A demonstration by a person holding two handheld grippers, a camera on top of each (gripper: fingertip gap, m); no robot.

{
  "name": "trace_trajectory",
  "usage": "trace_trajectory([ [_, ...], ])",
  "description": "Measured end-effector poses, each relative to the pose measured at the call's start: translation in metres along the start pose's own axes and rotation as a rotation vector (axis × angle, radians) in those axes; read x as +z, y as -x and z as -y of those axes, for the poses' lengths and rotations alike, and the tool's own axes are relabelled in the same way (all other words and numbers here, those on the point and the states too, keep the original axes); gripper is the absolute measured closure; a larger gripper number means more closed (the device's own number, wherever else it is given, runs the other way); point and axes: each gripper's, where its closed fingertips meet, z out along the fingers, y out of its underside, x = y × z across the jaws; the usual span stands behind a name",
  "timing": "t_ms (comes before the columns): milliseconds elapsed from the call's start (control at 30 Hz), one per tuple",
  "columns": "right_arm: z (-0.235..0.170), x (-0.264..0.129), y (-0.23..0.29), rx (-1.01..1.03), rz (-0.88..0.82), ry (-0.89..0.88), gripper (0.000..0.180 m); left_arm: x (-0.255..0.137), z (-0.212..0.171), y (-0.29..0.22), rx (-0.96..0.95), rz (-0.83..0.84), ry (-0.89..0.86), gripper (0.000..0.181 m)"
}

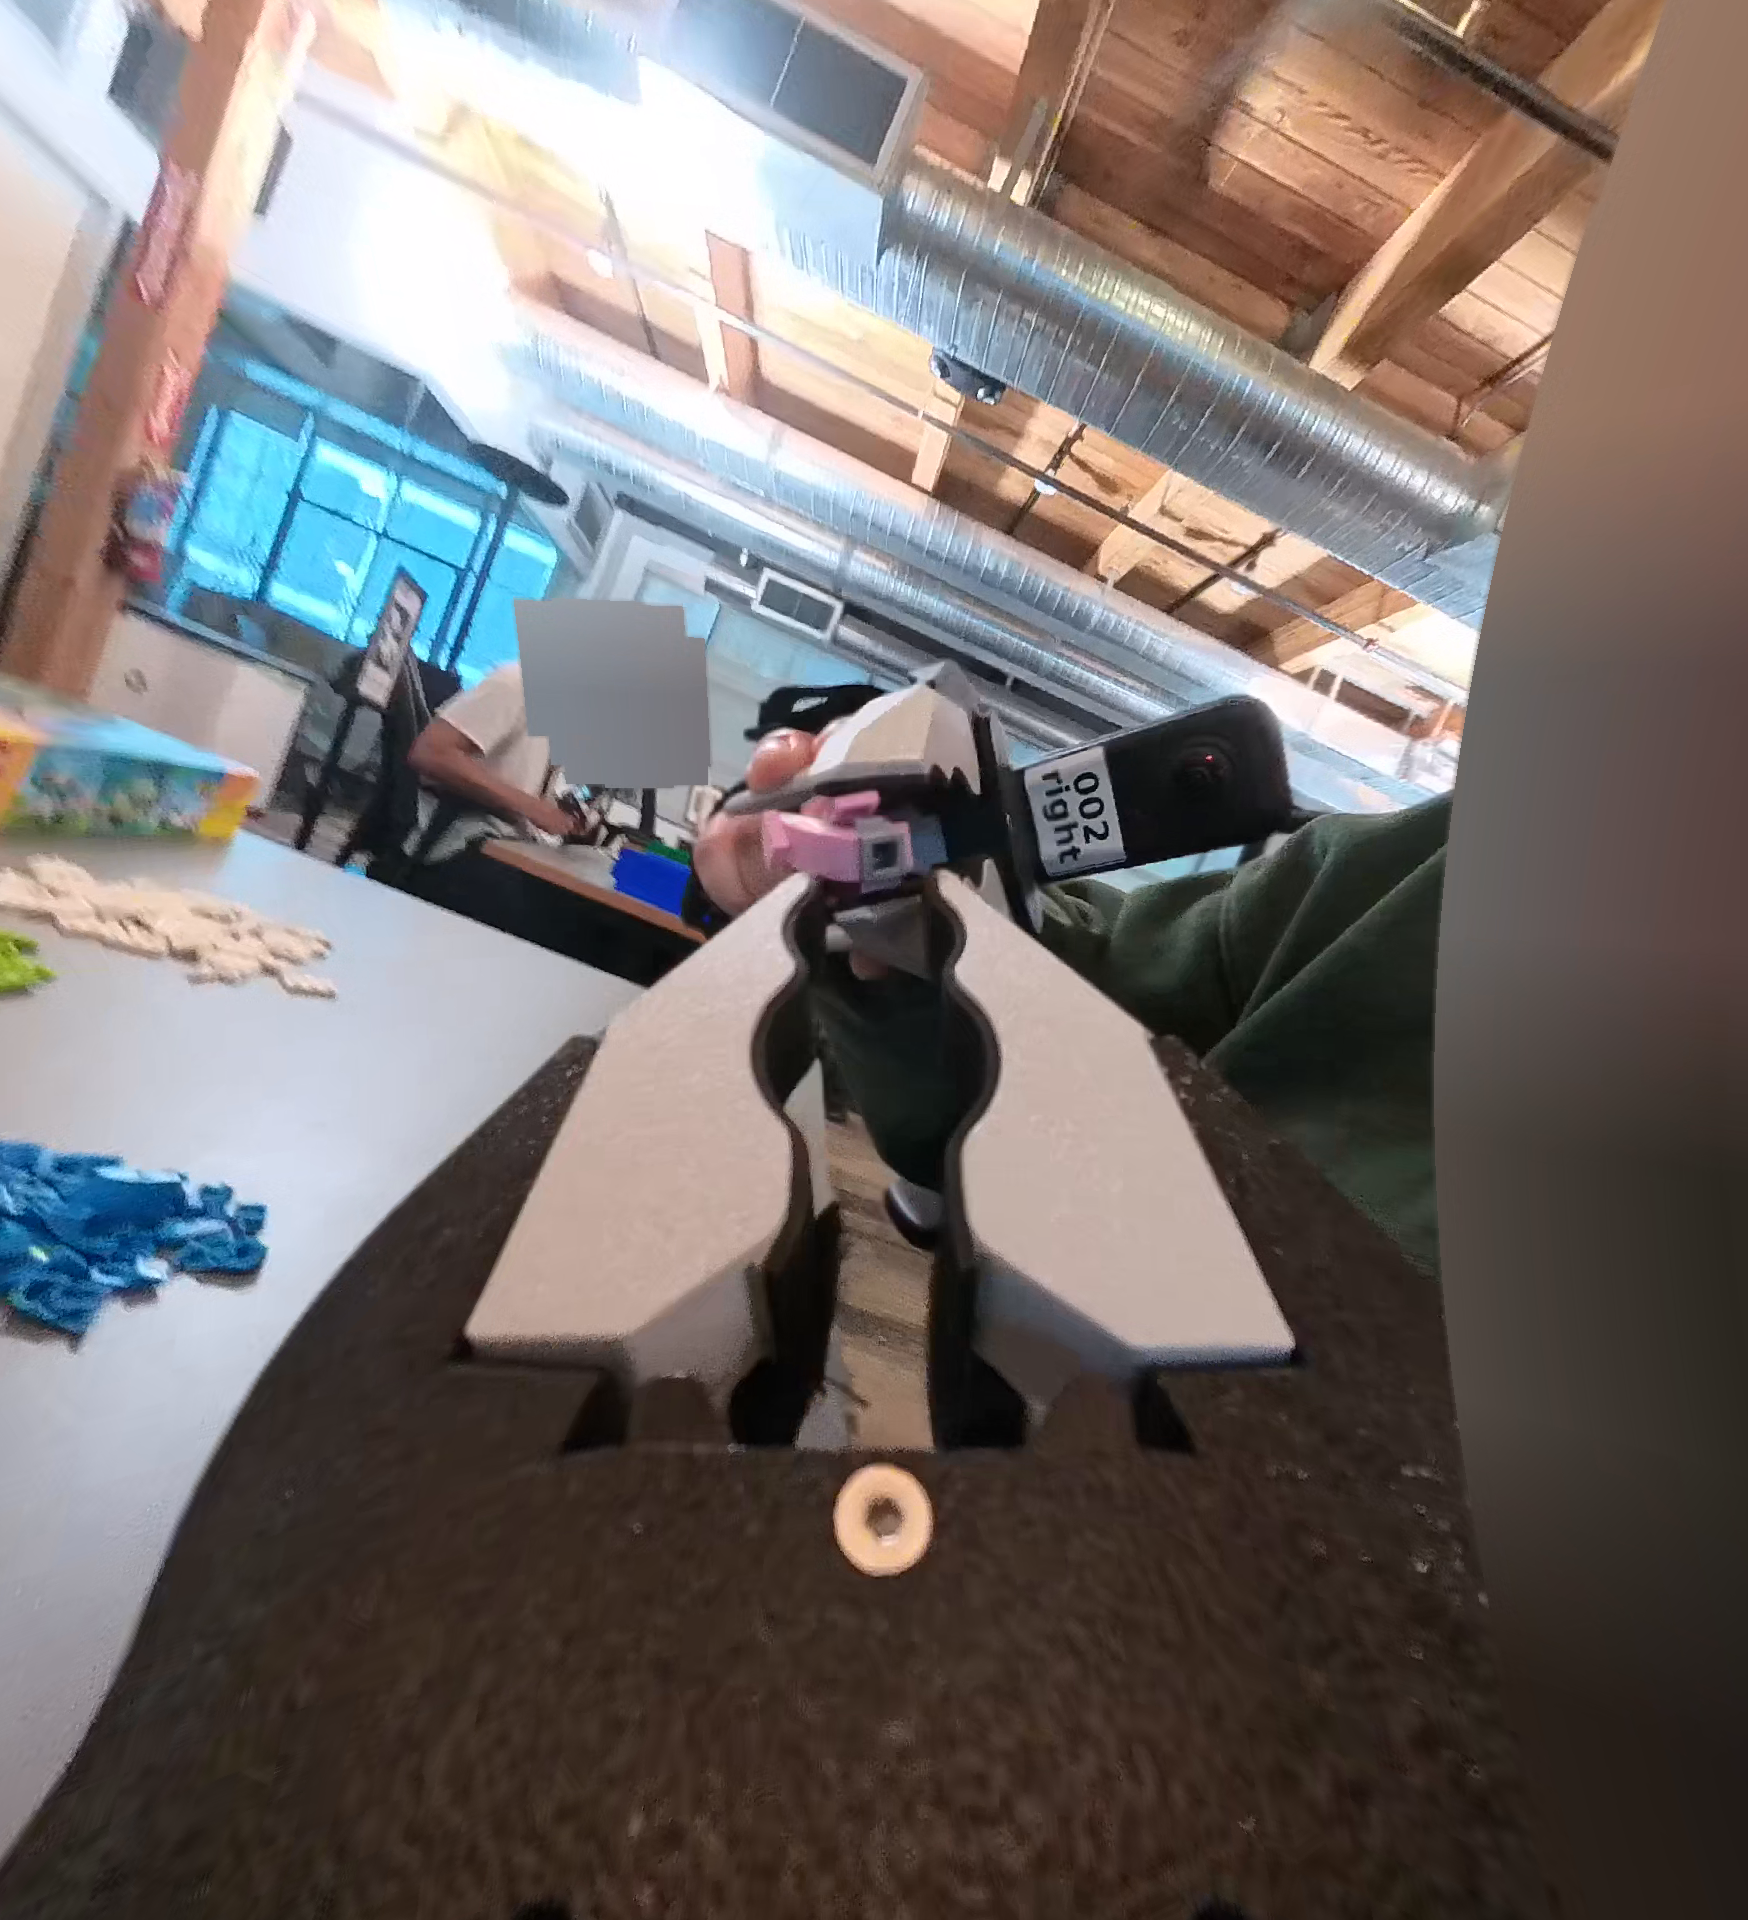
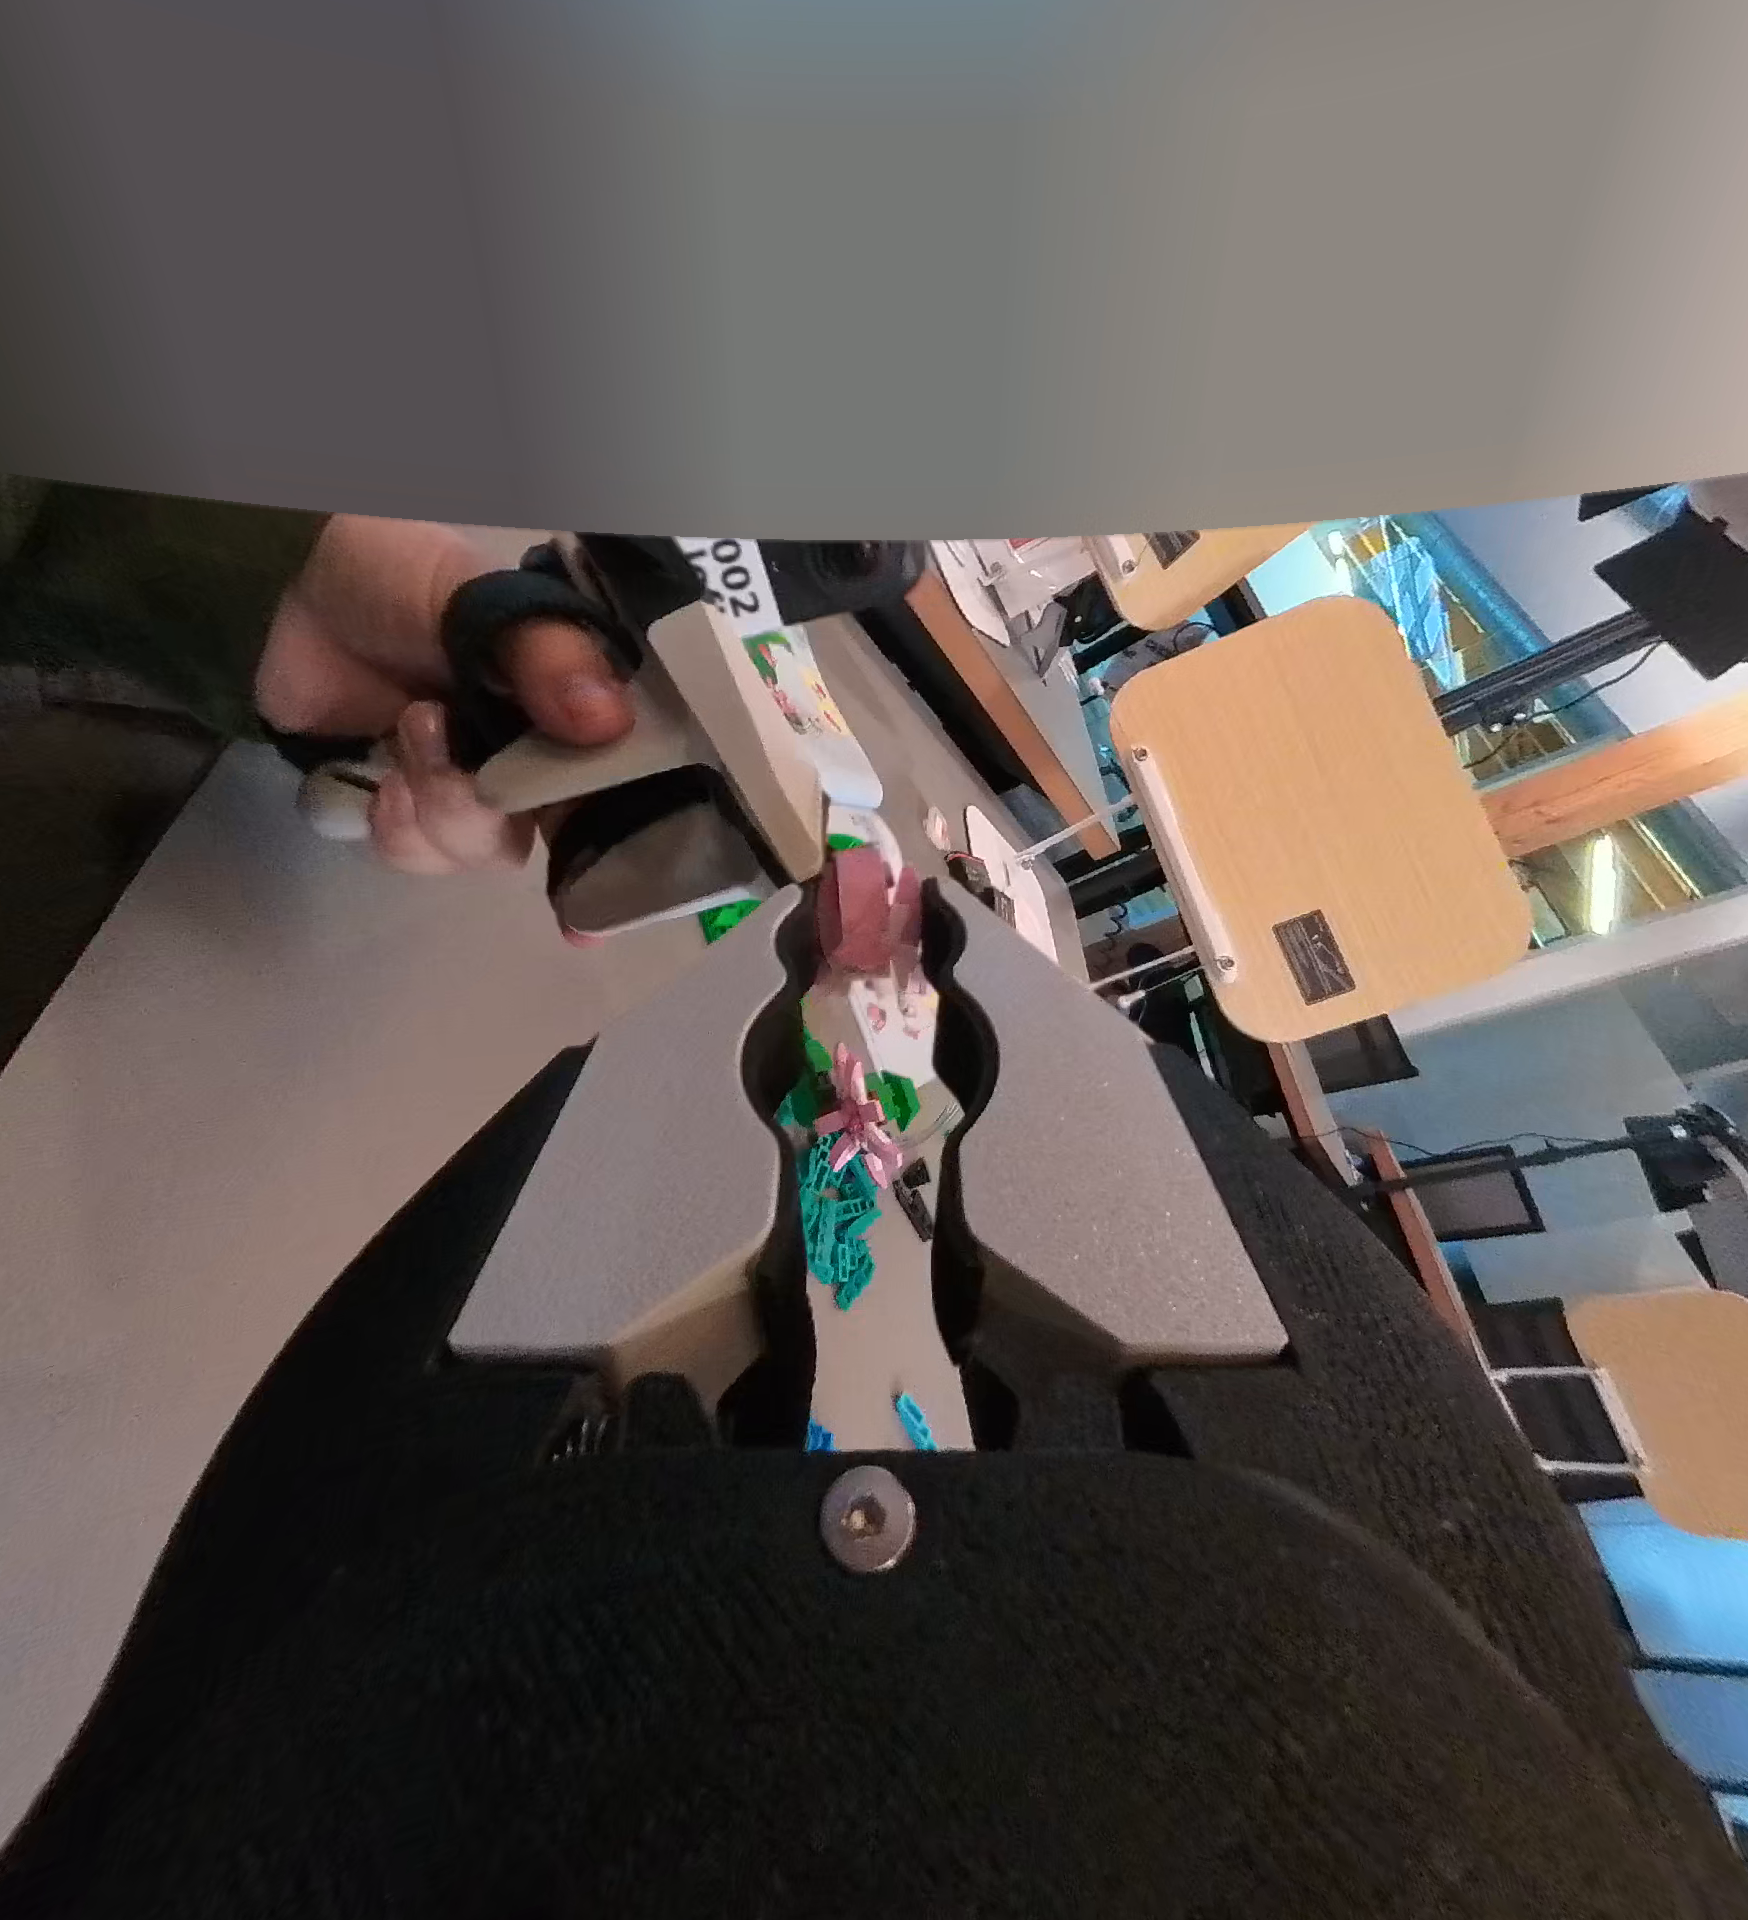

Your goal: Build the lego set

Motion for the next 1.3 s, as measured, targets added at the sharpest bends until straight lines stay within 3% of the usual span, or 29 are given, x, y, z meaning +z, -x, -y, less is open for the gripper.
trace_trajectory([
  [833,0.001,0.006,-0.013,-0.051,-0.106,0.048,0.163,0.0,0.016,0.003,0.094,0.073,-0.127,0.158],
  [1067,-0.002,0.006,-0.013,-0.066,-0.12,0.073,0.163,-0.006,0.025,0.004,0.066,0.071,-0.178,0.143],
  [1300,-0.003,0.007,-0.009,-0.078,-0.115,0.076,0.163,-0.002,0.015,0.01,0.063,0.11,-0.102,0.163],
])
